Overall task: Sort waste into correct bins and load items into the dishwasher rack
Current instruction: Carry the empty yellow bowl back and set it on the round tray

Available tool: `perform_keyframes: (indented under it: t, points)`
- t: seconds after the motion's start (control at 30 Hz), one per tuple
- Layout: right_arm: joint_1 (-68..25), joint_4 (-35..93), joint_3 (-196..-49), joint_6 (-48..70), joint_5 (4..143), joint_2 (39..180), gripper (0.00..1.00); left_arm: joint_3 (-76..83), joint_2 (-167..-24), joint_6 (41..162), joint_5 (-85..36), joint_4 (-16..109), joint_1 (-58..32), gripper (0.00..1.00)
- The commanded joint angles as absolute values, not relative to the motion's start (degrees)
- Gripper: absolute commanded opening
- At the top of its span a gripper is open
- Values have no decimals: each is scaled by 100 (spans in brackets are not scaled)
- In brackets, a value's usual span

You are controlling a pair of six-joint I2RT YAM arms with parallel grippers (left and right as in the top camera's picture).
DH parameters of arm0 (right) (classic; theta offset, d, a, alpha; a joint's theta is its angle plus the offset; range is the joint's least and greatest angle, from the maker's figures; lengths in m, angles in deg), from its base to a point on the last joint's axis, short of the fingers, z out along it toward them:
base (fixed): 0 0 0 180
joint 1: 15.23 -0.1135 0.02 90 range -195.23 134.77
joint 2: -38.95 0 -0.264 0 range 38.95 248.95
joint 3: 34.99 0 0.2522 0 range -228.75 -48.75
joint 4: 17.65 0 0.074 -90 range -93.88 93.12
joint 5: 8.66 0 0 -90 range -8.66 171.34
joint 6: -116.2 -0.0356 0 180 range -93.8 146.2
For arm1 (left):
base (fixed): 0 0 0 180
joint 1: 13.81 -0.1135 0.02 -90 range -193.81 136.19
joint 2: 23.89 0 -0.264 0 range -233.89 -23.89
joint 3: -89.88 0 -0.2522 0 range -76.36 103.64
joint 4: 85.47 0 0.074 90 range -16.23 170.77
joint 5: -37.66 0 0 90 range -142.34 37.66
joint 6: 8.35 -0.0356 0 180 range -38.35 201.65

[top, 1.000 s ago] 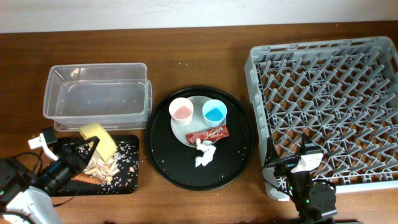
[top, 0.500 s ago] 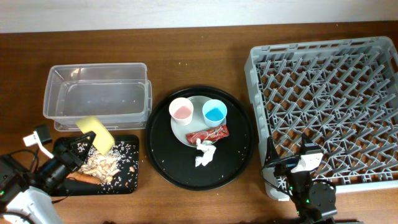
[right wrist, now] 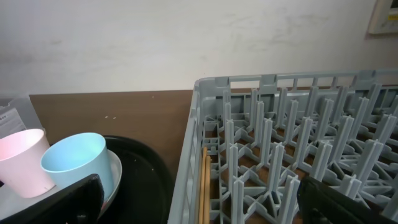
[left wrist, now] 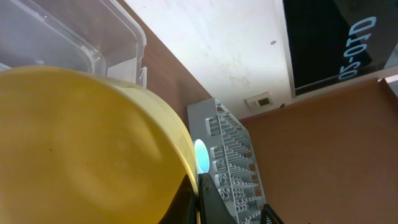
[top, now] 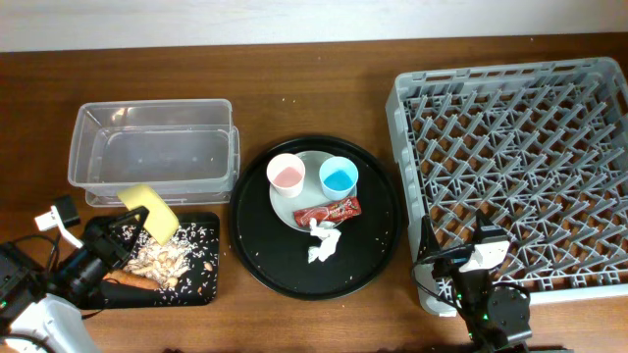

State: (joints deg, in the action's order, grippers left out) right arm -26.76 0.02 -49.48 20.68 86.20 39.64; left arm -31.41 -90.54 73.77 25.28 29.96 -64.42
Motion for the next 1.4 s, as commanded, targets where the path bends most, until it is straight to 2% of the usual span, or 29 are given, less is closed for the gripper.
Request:
perform_keyframes:
  t: [0.0,0.1,0.27,0.37,0.47,0.67,0.83,1.0,1.33,1.37]
  points:
    - [-2641,32,-4906,2107,8609,3936,98,-3111,-9056,7283,2666,2828,-6455,0]
    - [-2641,32,-4906,2107,8607,3936,98,-3111,-9021,7305,2334,2551,-6234,0]
    - [-2641,32,-4906,2107,8609,3936,98,-3037,-8711,8076,1252,2767,-4931,0]
    - [-2641,32,-4906,2107,8609,3936,98,-2840,-8440,8889,423,3243,-3882,0]
    - [-2641,32,-4906,2107,8607,3936,98,-2674,-8190,9652,-982,3646,-2477,0]
    - [-2641,32,-4906,2107,8607,3936,98,-2674,-8269,10227,-3504,3794,260,0]
    - [-2641,32,-4906,2107,8609,3936,98,-2676,-8774,10610,-4446,3906,1722,0]
    - [-2641,32,-4906,2107,8609,3936,98,-2676,-9823,10693,-4534,4039,2319,0]
    - [-2641,32,-4906,2107,8609,3936,98,-2676,-10383,10693,-4639,4067,2332,1]
    - [-2641,32,-4906,2107,8607,3936,98,-2676,-10383,10693,-4639,4048,2332,6]
